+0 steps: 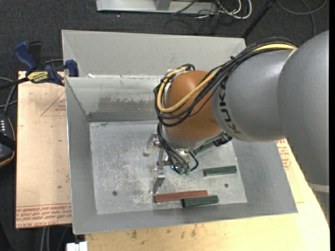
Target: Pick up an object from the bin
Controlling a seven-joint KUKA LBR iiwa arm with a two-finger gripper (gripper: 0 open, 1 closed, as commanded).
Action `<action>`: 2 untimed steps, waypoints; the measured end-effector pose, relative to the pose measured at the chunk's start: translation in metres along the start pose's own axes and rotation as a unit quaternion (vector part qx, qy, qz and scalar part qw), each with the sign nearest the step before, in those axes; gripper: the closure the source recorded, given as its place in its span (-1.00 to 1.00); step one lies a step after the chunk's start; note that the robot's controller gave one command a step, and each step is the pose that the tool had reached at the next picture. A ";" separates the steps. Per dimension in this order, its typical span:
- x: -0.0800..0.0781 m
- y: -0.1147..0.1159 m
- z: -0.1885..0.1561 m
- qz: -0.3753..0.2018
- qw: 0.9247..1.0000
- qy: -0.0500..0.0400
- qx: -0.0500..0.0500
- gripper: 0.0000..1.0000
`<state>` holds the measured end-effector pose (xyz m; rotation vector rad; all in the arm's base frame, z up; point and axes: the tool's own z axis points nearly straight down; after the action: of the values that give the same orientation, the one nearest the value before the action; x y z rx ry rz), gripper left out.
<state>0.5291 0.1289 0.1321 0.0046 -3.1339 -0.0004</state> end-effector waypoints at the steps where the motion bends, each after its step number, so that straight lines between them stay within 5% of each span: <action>1: -0.002 -0.001 -0.004 0.001 1.000 -0.004 0.000 -1.00; 2: 0.008 -0.020 -0.002 -0.044 0.999 -0.005 -0.001 -1.00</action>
Offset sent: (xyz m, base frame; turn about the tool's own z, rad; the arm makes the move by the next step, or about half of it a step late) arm -0.0358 -0.0880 -0.0061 -0.2898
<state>0.5208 0.1093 0.1340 0.1424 -3.1408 -0.0055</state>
